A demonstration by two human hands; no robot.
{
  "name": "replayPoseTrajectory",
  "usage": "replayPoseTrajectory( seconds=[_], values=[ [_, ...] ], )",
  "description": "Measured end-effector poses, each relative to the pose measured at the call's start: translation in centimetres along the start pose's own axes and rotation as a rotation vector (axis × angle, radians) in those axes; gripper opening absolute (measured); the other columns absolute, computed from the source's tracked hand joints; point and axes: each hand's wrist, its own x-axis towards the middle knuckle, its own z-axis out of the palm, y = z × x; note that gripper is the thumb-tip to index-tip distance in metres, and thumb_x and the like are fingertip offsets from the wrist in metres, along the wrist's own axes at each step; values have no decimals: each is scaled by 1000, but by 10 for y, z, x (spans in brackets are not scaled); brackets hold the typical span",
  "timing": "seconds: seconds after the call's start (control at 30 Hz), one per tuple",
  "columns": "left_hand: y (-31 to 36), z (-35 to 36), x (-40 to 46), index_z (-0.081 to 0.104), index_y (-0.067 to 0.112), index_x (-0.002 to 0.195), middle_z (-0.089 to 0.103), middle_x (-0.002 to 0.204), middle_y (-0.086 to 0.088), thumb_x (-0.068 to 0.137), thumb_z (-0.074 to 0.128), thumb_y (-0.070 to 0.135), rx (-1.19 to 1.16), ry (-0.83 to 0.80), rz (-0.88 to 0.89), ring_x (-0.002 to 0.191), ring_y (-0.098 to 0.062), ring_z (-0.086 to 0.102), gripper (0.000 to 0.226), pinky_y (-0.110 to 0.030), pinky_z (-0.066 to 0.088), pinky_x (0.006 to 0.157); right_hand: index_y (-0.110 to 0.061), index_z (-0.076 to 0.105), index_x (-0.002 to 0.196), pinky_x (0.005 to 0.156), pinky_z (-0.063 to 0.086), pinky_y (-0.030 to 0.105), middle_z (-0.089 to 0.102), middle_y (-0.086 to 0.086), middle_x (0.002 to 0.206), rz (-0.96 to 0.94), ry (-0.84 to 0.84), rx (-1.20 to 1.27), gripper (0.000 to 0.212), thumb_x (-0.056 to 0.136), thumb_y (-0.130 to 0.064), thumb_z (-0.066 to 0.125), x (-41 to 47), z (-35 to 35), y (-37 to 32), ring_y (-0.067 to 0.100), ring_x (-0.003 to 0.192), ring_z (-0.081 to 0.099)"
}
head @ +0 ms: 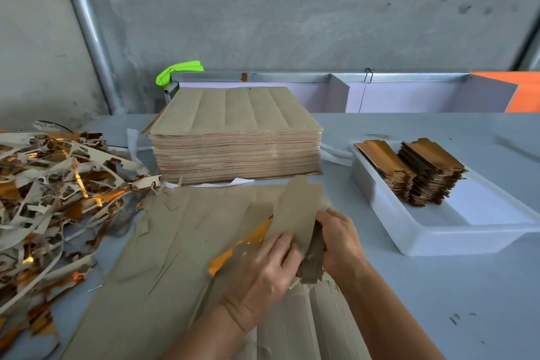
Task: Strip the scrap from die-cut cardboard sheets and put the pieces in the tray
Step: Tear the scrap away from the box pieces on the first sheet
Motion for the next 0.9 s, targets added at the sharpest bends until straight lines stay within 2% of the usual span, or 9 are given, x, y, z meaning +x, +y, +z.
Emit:
replayPoseTrajectory(
  seconds=[0.1, 0.2, 0.3, 0.43, 0.5, 0.6, 0.67, 0.73, 0.9],
  values=[
    [3, 0, 0, 73, 12, 77, 72, 91, -8, 95, 41, 8, 9, -34, 15, 78, -17, 69, 36, -29, 53, 53, -3, 57, 82, 60, 44, 34, 56, 14, 70, -73, 27, -4, 24, 97, -17, 45, 1, -5, 2, 25, 64, 52],
    [4, 3, -1, 71, 14, 81, 70, 88, -7, 94, 40, 7, 6, -100, 12, 72, -19, 66, 34, -30, 50, 46, -10, 67, 85, 58, 55, 32, 70, 8, 74, -173, -42, -75, 37, 96, -40, 49, -2, -7, 7, 19, 67, 66],
    [0, 7, -4, 69, 15, 87, 67, 90, -3, 95, 41, 19, -181, -152, -29, 74, -21, 64, 29, -31, 51, 50, -12, 62, 87, 65, 53, 46, 67, 20, 88, -216, 27, -153, 4, 89, -16, 61, -2, -12, 14, 30, 77, 63],
    [-23, 13, -3, 66, 10, 94, 66, 88, -3, 91, 49, 25, -357, -29, -387, 80, -22, 63, 23, -31, 51, 65, -20, 60, 88, 73, 57, 50, 65, 8, 89, -213, 62, -189, 8, 91, -12, 60, 4, -33, 10, 27, 83, 63],
    [-35, 26, 4, 60, 11, 113, 61, 108, -4, 90, 55, 29, -269, -239, -541, 100, -24, 58, 29, -33, 49, 82, -23, 59, 88, 71, 57, 53, 63, 6, 89, -251, 62, -183, 11, 91, -12, 60, 5, -41, 6, 26, 82, 63],
    [-35, 51, 14, 39, 14, 134, 43, 132, -5, 89, 58, 38, -312, -572, -600, 122, -24, 40, 54, -32, 35, 99, -19, 62, 91, 60, 55, 39, 65, 7, 89, -298, 28, -165, 11, 90, -8, 60, 4, -40, 5, 25, 82, 64],
    [-27, 62, 22, 43, 14, 129, 48, 127, -7, 89, 60, 29, -375, -585, -618, 118, -26, 45, 46, -28, 34, 93, -14, 64, 97, 56, 53, 29, 68, 7, 89, -289, -65, -139, 11, 90, -7, 61, 2, -38, 3, 21, 79, 66],
    [-23, 67, 25, 53, 9, 110, 60, 112, -12, 92, 54, 19, -435, -528, -669, 106, -31, 55, 20, -28, 34, 76, -14, 66, 98, 57, 54, 28, 70, 4, 88, -285, -81, -105, 12, 89, -7, 61, 1, -41, -1, 18, 78, 68],
    [-45, 68, 3, 54, 3, 87, 64, 93, -24, 100, 41, 17, -405, -274, -975, 89, -40, 59, 24, -40, 37, 71, -22, 61, 94, 77, 51, 39, 65, -4, 89, -318, 274, 86, 11, 91, -12, 60, 11, -68, -25, 18, 87, 61]
  ],
)
